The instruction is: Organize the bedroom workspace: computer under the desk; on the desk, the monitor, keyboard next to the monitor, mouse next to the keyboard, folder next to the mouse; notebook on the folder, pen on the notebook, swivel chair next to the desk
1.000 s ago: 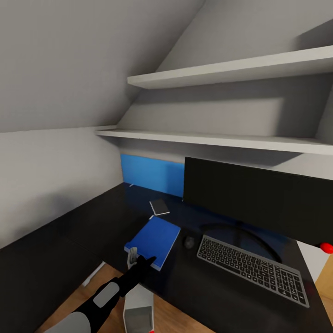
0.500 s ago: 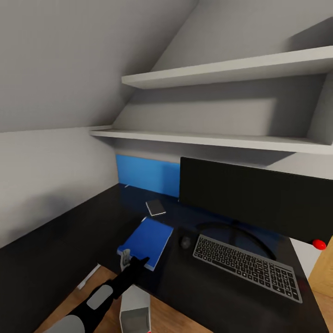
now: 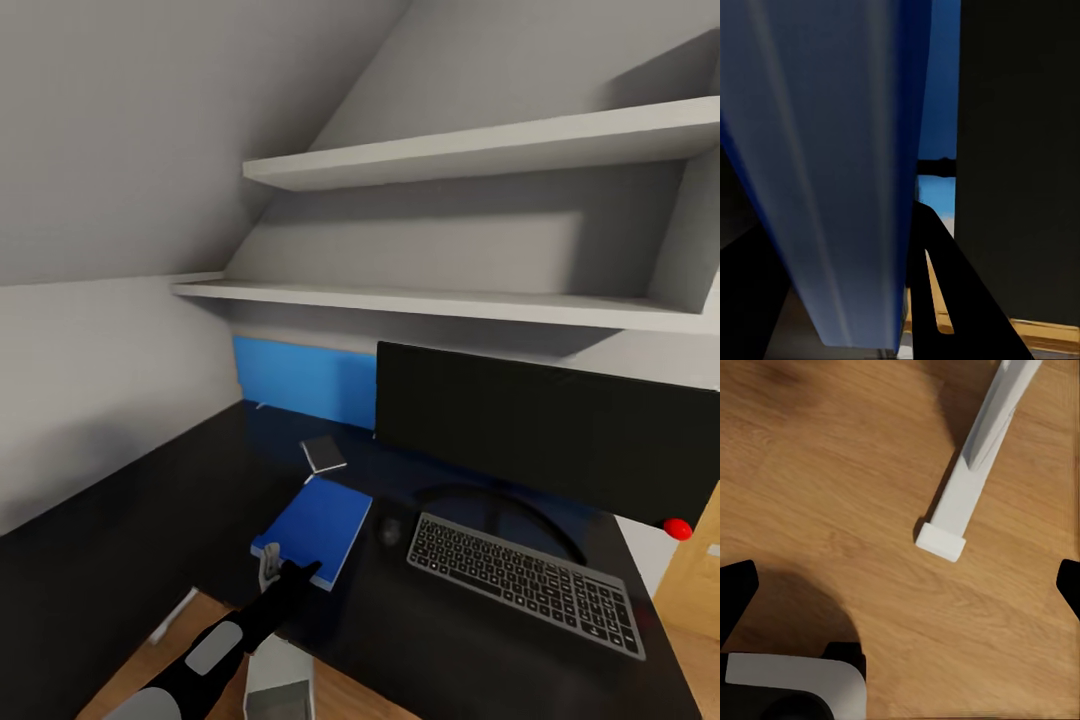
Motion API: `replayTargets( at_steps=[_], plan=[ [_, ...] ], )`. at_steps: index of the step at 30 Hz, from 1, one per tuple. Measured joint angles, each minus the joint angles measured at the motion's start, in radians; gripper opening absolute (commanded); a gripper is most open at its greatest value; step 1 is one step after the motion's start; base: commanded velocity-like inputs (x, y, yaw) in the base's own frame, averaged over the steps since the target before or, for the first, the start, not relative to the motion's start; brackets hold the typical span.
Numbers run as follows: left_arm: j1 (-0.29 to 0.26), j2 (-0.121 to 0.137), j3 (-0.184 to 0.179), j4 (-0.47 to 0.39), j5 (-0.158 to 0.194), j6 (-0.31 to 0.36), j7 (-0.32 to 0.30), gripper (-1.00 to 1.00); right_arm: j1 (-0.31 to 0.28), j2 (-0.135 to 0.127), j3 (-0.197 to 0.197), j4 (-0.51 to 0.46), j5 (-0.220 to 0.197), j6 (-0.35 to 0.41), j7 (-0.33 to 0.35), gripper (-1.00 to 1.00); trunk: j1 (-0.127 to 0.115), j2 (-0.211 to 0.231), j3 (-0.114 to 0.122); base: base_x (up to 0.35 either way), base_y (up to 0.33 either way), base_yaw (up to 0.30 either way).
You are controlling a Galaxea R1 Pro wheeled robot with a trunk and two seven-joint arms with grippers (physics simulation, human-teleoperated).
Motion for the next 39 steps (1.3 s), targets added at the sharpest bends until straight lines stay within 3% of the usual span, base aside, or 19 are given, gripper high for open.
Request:
replayTargets(
  at_steps=[10, 14, 19, 39],
  plan=[
    [0.002, 0.001, 0.000, 0.000, -0.003, -0.003, 0.001, -1.00, 0.000, 0.000, -0.002, 0.000, -0.001, -0.001, 0.000, 1.00, 0.000, 0.000, 0.000, 0.069, 0.000, -0.036],
    [0.001, 0.001, 0.001, 0.004, -0.002, 0.004, 0.033, -1.00, 0.000, -0.002, -0.002, -0.001, 0.000, -0.004, 0.000, 1.00, 0.000, 0.000, 0.000, 0.013, 0.000, 0.000],
    [-0.006, 0.001, 0.000, 0.011, 0.024, 0.013, 0.064, -1.00, 0.000, -0.003, -0.002, -0.001, 0.000, -0.005, 0.000, 1.00, 0.000, 0.000, 0.000, 0.002, 0.000, -0.011],
    [-0.001, 0.007, 0.002, 0.012, 0.036, 0.000, 0.057, -1.00, 0.000, -0.001, 0.005, 0.000, 0.005, 0.001, 0.006, 1.00, 0.000, 0.000, 0.000, 0.048, 0.000, -0.057]
  ],
)
